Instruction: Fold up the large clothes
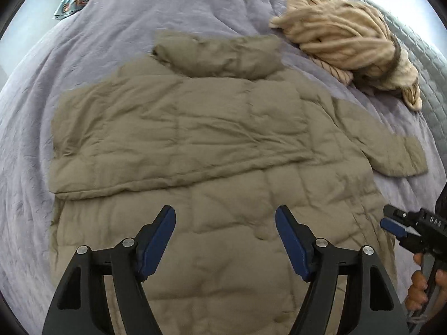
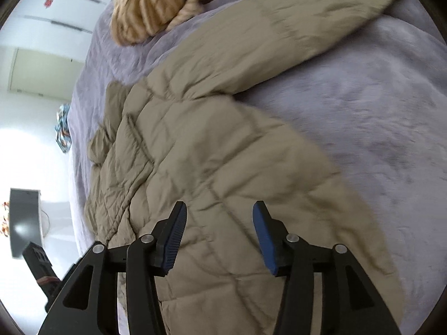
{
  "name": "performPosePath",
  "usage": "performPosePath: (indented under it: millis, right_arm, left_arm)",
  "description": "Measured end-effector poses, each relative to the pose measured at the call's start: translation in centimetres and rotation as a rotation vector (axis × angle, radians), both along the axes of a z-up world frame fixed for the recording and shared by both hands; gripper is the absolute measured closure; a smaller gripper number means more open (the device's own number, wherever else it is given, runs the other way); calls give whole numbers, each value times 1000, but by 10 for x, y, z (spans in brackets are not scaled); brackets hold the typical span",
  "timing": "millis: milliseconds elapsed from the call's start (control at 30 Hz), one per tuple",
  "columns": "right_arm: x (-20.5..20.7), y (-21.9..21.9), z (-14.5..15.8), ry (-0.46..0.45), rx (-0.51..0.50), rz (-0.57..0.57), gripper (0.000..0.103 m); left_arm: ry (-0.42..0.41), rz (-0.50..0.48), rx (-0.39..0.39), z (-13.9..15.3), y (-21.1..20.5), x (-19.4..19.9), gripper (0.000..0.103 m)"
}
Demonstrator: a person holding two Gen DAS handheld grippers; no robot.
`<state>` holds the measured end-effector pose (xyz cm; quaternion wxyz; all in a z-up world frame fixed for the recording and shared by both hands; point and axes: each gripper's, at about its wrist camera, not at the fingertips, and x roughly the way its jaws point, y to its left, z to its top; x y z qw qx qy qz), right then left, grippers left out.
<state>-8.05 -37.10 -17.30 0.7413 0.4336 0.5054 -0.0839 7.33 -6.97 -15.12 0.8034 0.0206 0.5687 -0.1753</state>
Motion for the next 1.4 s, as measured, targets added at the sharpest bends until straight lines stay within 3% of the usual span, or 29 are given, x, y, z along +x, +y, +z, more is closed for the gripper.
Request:
performPosePath:
  millis: [100,200,267,533,567,600,967,1133,1200,1400]
  right_arm:
    - [-9,-19,-1,0,14,-34,42]
    - [-16,-41,-1,-8,8,-63,32]
    - [-20,-60,0,-21,11,-89,23]
    - [-29,-125,-4,-46,23,-196,17]
    - [-29,-134,-5,-50,27,-209,14]
    - [-29,-142,-5,-55,29,-223,1]
    - [-17,-205,-3,-68,-74,-320,0]
    - [-4,-233,-3,-137,-88,-359,0]
    - [3,-242,-6,-159,-69,-372,0]
    - [14,-266,-33,-213,143,-492,0]
  left_arm:
    - [15,-8,9,0,-14,-5,27]
    - [3,-3,15,2,-28,-10,1]
    - [-9,-6,15,4,-36,-12,1]
    - [31,-39,74,-7,-79,-17,1]
    - [41,-45,85,-10,-85,-18,1]
    - [46,-50,91,-12,-89,-18,1]
    - [88,-67,75,-17,-126,-8,1]
    - [83,-53,54,-14,-131,-4,1]
    - [74,-45,48,-12,-132,-2,1]
    - [50,-25,49,-7,-129,9,1]
